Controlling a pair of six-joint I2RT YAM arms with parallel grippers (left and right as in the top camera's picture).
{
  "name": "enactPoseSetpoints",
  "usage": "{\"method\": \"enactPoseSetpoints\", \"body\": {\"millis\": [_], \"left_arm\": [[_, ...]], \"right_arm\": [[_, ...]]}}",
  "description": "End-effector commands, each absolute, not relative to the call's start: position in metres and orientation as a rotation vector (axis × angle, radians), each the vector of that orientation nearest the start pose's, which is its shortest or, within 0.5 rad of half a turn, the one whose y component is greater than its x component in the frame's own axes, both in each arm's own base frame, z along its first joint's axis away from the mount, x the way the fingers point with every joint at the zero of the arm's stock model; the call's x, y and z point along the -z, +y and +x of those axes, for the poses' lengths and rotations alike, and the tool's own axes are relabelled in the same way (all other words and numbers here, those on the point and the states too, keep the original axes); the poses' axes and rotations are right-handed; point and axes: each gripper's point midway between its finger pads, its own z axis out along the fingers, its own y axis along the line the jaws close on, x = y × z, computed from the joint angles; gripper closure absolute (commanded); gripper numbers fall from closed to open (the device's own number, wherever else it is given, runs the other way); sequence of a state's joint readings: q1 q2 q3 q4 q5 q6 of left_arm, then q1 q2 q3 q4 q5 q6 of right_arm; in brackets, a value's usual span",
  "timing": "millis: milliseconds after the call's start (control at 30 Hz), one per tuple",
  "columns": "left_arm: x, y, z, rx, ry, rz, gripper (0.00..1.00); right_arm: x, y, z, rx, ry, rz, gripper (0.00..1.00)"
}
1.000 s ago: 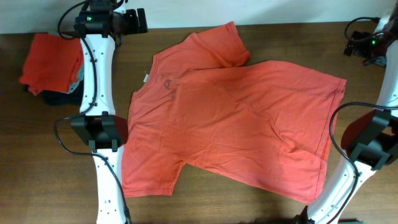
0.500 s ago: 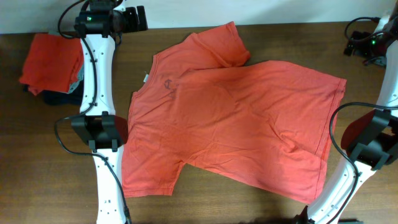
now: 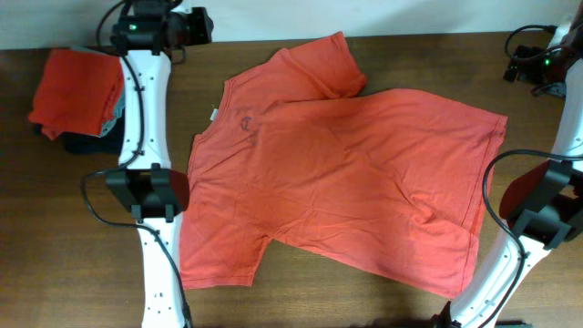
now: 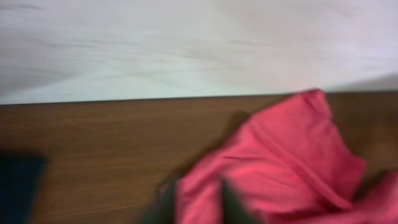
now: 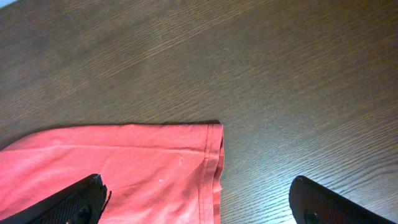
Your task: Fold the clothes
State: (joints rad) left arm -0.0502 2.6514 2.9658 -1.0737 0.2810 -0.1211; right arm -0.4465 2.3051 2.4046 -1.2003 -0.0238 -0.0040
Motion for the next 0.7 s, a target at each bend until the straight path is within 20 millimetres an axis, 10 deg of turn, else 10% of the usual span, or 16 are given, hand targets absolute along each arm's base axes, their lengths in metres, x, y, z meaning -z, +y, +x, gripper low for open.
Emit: {"method": "enactPoseSetpoints", "body": {"millis": [0, 333, 667], "left_arm": [[-0.218, -0.138, 0.622, 0.525, 2.309, 0.219, 0.99], [-0.198, -0.229, 0.594, 0.155, 2.295, 0.612, 0.99], [-0.144, -0.209, 0.610, 0.055, 2.372, 0.581, 0.99]], "right_arm": [[-0.183, -0.231, 0.496, 0.111, 2.595, 0.568, 0.01], [-0.183, -0.231, 0.496, 0.111, 2.595, 0.568, 0.01], [-0.183, -0.231, 0.496, 0.111, 2.595, 0.568, 0.02]]}}
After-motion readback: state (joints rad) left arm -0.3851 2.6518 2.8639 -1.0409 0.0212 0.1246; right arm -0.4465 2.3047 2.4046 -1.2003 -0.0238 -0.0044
